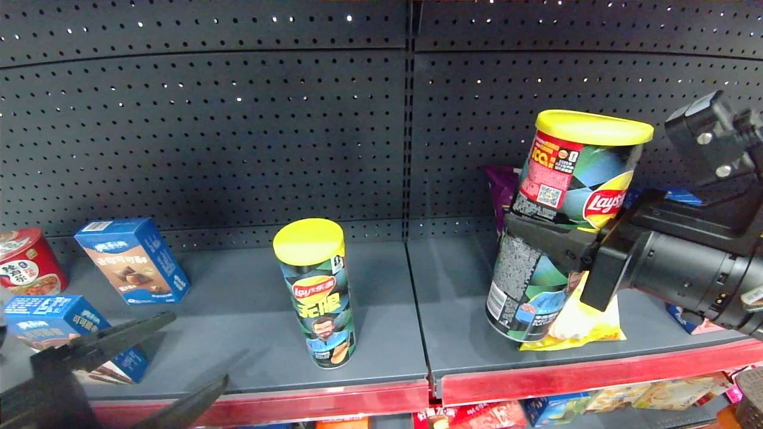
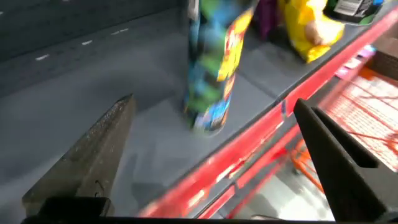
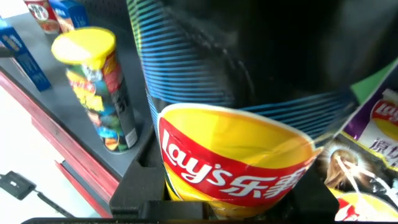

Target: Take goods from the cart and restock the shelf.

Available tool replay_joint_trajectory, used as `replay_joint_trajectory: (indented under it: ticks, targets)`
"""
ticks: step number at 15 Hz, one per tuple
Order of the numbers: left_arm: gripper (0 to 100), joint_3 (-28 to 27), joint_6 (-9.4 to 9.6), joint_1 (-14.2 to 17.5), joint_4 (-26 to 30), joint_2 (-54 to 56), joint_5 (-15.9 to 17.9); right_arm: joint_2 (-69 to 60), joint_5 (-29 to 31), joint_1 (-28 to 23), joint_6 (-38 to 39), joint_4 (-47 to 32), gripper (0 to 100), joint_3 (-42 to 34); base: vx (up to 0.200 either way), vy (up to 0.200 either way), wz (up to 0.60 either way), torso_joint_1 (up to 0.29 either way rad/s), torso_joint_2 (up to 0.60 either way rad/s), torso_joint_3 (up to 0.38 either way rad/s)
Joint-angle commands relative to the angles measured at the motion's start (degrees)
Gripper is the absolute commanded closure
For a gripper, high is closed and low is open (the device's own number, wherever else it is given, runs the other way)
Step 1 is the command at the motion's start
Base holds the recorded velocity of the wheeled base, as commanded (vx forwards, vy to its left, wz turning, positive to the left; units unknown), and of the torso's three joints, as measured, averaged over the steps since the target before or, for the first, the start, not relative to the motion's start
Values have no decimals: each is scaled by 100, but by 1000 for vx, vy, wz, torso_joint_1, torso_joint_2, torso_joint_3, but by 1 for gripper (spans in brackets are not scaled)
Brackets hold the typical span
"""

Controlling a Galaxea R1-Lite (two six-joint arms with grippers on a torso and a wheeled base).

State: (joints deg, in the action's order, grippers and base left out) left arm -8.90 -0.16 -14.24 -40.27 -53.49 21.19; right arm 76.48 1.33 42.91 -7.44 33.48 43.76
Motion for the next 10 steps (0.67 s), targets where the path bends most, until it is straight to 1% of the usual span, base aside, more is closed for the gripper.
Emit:
replay_joint_trajectory:
  ticks: [1,2,3,4,5,6,7,8,9,10]
  targets:
    - [0,890,-81,756,405,1869,-106,-19,-1,-107,-3,19,100,-123,0,0,0,0,0,0]
    - [0,890,-213,817,1337,2730,-97,-19,-10,-178,-3,36,100,-158,0,0,0,0,0,0]
    - [0,890,-213,817,2427,3838,-88,-19,-10,-204,-3,89,100,-202,0,0,0,0,0,0]
    - [0,890,-98,817,3728,4971,-132,-55,-1,-204,-3,133,100,-272,0,0,0,0,0,0]
    - [0,802,-19,826,4027,4857,-308,-81,-10,-204,-12,142,100,-316,0,0,0,0,0,0]
    - [0,890,-81,835,3596,4787,-484,-204,-1,-204,-12,124,100,-395,0,0,0,0,0,0]
    - [0,890,-90,835,3587,4804,-484,-222,-1,-204,-12,115,100,-395,0,0,0,0,0,0]
    - [0,890,-362,835,3649,4831,-502,-230,-10,-336,-12,124,100,-404,0,0,0,0,0,0]
    - [0,890,-432,835,3657,4822,-554,-222,-10,-371,-12,115,100,-360,0,0,0,0,0,0]
    - [0,890,-432,835,3657,4831,-651,-195,-1,-433,-12,107,100,-316,0,0,0,0,0,0]
